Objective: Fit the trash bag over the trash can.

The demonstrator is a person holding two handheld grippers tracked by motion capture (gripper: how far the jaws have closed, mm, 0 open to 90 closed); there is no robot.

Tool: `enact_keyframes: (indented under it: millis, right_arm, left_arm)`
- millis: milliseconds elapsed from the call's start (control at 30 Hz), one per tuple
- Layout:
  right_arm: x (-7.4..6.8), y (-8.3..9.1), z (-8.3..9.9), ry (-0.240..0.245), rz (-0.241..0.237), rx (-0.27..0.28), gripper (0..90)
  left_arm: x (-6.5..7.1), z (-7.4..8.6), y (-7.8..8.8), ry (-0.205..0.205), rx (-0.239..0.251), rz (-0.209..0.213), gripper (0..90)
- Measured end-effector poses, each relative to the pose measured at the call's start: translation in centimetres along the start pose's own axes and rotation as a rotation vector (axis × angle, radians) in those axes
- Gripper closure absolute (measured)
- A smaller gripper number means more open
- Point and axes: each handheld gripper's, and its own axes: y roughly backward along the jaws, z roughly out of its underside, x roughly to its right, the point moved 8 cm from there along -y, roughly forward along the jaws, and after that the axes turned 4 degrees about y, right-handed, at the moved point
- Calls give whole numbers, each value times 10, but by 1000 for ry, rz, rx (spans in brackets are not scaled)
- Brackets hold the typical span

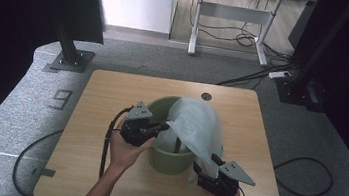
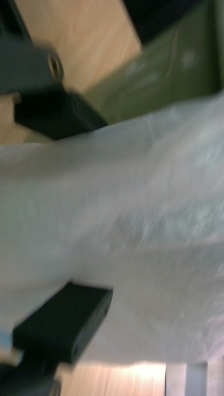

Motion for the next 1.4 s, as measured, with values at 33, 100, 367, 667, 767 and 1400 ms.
enact_keyframes:
  millis: [33, 100, 367, 667, 767, 1400]
  right_arm:
    - [1, 0, -1, 2, 0, 15, 485]
    - [4, 4, -6, 27, -4, 53, 607]
    - [32, 32, -47, 136, 73, 159, 876]
    - [29, 47, -103, 228, 65, 238, 884]
    - [17, 43, -113, 281, 31, 210, 873]
    - [13, 29, -119, 302, 36, 122, 867]
  left_arm:
    - [-1, 0, 1, -1, 1, 0, 898]
    - [-2, 1, 3, -9, 0, -4, 898]
    - [-10, 2, 13, -41, -6, -3, 898]
    - [-30, 3, 17, -18, -30, -44, 879]
    - [-30, 2, 20, -15, -23, -92, 672]
    - [23, -10, 6, -78, -27, -13, 547]
